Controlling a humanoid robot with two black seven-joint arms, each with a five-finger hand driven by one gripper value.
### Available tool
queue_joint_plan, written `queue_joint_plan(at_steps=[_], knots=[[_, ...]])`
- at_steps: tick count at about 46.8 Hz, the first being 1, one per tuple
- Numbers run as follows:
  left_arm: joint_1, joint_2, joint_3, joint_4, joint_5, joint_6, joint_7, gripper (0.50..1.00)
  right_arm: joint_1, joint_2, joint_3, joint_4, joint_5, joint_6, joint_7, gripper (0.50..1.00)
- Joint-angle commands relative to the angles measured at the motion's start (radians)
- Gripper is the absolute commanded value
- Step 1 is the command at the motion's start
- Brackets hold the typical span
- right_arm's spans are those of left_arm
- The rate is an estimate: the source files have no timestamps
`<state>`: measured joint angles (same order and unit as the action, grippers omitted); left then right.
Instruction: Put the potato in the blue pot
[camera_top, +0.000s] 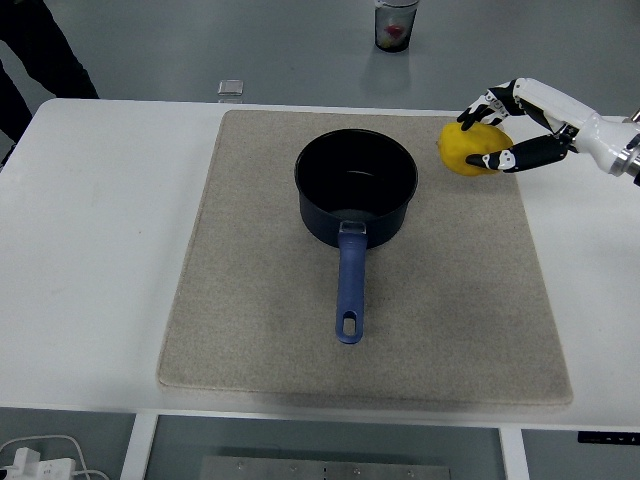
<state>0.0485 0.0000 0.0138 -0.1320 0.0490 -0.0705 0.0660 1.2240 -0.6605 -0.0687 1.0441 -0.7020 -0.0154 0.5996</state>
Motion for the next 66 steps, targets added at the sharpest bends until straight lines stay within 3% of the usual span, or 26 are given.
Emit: queue_joint_plan(at_steps=[1,22,41,66], knots=[[0.001,0.0,0.0,-0.001,0.0,0.0,0.0,0.996,0.031,0.038,-0.023,-0.004,0.025,0.0,0.0,0.5],[0.001,0.0,0.0,0.0,0.0,0.0,0.0,0.996,0.138,0.304,-0.121,-0.17,0.118,-0.001,-0.003,0.5],[0.001,0.0,-0.002,0.002,0.0,0.0,0.0,0.996,0.147,0.499,-0.175,-0.331,0.144,0.002,-0.003,0.5],[0.002,0.0,-0.002,0.002,0.0,0.0,0.0,0.996,0.072,0.515,-0.186,-0.372,0.131,0.0,-0.001,0.5]])
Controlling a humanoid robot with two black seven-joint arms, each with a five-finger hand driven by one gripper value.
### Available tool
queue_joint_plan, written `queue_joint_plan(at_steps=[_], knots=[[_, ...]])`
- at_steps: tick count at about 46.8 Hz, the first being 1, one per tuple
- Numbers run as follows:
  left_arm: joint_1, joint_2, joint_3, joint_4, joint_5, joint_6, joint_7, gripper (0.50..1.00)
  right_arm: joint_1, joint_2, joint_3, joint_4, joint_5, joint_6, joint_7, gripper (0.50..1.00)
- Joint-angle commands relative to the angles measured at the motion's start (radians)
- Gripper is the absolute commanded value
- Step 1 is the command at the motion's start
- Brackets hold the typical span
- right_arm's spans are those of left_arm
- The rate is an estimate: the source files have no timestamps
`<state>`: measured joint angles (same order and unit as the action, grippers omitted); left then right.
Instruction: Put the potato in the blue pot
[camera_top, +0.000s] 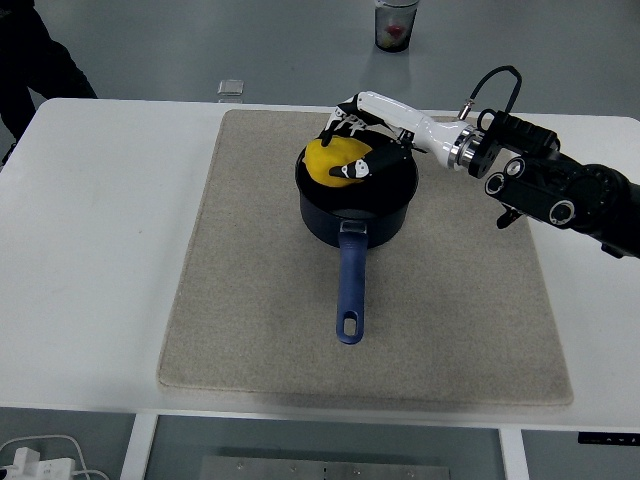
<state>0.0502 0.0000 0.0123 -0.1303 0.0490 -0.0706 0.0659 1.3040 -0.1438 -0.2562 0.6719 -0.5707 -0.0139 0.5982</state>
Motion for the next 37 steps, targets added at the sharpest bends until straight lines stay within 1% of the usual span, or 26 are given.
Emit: queue_joint_plan(at_steps=[1,17,18,20,22,23,24,29,33,35,37], knots=[[-0.001,0.0,0.0,0.0,0.0,0.0,0.0,0.996,-0.011,-0.002,0.002,0.0,0.0,-0.001,0.0,0.5],[-0.001,0.0,0.0,0.009,0.0,0.0,0.0,0.996,-0.054,0.001,0.008,-0.022,0.006,-0.001,-0.003,0.5],[-0.001,0.0,0.0,0.009,0.0,0.0,0.0,0.996,-0.054,0.001,0.008,-0.022,0.008,-0.001,-0.005,0.531],[-0.001,0.0,0.0,0.009,0.0,0.0,0.0,0.996,-0.054,0.0,0.008,-0.022,0.008,-0.001,-0.006,0.635],[-0.001,0.0,0.0,0.011,0.0,0.0,0.0,0.996,-0.054,-0.005,0.008,-0.022,0.009,0.0,-0.006,0.78],[-0.001,0.0,0.0,0.009,0.0,0.0,0.0,0.996,-0.054,-0.007,0.008,-0.02,0.011,0.0,-0.008,0.823],[-0.001,0.0,0.0,0.011,0.0,0.0,0.0,0.996,-0.054,-0.008,0.009,-0.02,0.011,-0.001,-0.008,0.842],[-0.001,0.0,0.0,0.011,0.0,0.0,0.0,0.996,-0.052,-0.011,0.011,-0.02,0.014,-0.001,-0.008,0.893],[-0.001,0.0,0.0,0.009,0.0,0.0,0.0,0.996,-0.049,-0.013,0.012,-0.018,0.015,0.0,-0.008,0.905],[-0.001,0.0,0.0,0.011,0.0,0.0,0.0,0.996,-0.049,-0.014,0.014,-0.018,0.015,0.0,-0.008,0.919],[-0.001,0.0,0.002,0.009,0.0,0.0,0.0,0.996,-0.049,-0.016,0.015,-0.02,0.015,-0.001,-0.008,0.921]])
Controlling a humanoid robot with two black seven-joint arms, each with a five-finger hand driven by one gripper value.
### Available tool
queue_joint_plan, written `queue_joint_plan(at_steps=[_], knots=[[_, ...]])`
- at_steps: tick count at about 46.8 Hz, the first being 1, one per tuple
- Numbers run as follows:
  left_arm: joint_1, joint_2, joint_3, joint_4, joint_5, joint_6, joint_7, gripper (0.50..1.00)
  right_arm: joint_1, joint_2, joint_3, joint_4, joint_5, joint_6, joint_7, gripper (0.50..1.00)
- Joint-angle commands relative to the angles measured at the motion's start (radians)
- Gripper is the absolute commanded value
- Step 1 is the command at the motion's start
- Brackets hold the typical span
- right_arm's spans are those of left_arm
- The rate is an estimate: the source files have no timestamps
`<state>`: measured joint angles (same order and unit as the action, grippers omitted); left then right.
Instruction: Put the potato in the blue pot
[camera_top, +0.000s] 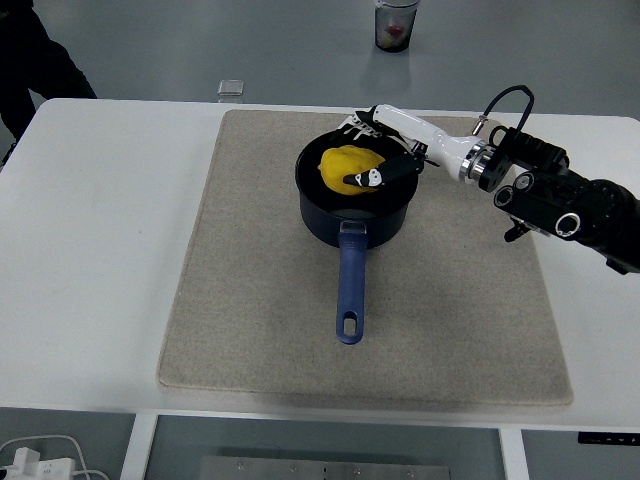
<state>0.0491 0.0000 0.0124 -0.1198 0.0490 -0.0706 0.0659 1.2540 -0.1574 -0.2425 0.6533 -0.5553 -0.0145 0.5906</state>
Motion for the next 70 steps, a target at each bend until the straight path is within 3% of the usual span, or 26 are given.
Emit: queue_joint_plan(at_steps=[1,24,38,45,53,64,70], knots=[[0.0,0.0,0.0,-0.001,0.0,0.0,0.0,0.996,0.001,-0.002,0.003,0.0,0.0,-0.002,0.0,0.923],[0.001,0.0,0.001,-0.001,0.0,0.0,0.0,0.996,0.007,-0.007,0.008,-0.001,0.001,-0.01,0.0,0.928],[0.003,0.0,0.001,-0.001,0.0,0.0,0.0,0.996,0.01,-0.028,0.08,-0.001,0.031,-0.007,0.0,0.928],[0.003,0.0,0.001,-0.001,0.0,0.0,0.0,0.996,0.005,-0.063,0.161,-0.001,0.116,0.004,-0.002,0.928],[0.003,0.0,0.0,0.0,0.0,0.0,0.0,0.996,-0.019,-0.108,0.308,-0.001,0.273,0.059,-0.009,0.928],[0.003,0.0,0.001,0.0,0.0,0.0,0.0,0.996,-0.08,-0.113,0.402,-0.009,0.388,0.042,-0.158,0.928],[0.003,0.0,0.001,0.0,0.0,0.0,0.0,0.996,-0.099,-0.105,0.404,-0.064,0.46,-0.007,-0.245,0.928]])
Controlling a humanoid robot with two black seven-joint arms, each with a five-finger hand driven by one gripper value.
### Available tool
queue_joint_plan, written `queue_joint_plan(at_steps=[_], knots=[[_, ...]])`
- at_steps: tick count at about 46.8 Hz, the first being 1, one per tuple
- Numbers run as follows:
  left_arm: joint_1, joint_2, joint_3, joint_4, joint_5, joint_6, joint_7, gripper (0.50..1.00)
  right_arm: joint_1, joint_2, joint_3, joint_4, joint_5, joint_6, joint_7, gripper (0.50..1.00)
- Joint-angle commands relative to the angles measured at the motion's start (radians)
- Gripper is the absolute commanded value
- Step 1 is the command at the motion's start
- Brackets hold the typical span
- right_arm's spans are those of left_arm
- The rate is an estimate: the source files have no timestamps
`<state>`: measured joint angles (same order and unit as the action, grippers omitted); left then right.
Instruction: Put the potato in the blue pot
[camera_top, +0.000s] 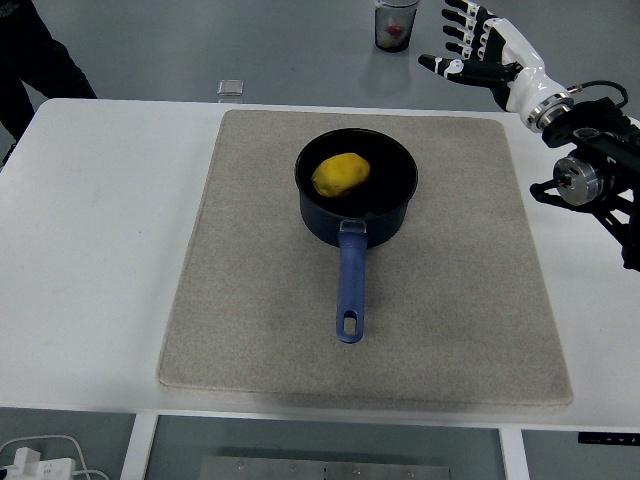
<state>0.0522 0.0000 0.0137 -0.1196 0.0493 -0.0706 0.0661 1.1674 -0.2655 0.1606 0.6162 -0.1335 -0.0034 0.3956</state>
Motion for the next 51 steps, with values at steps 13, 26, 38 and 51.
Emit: queue_joint_plan(at_steps=[13,26,38,51], knots=[[0.001,0.0,0.0,0.0,0.0,0.0,0.0,0.996,-0.049,0.0,0.079,-0.03,0.278,-0.012,-0.225,0.928],[0.003,0.0,0.0,0.001,0.0,0.0,0.0,0.996,-0.077,0.046,0.229,-0.032,0.406,-0.059,-0.279,0.928],[0.003,0.0,0.0,0.009,0.0,0.0,0.0,0.996,-0.095,0.095,0.356,-0.041,0.42,-0.107,-0.287,0.928],[0.003,0.0,0.002,0.011,0.0,0.0,0.0,0.996,-0.118,0.111,0.382,-0.058,0.402,-0.107,-0.241,0.928]])
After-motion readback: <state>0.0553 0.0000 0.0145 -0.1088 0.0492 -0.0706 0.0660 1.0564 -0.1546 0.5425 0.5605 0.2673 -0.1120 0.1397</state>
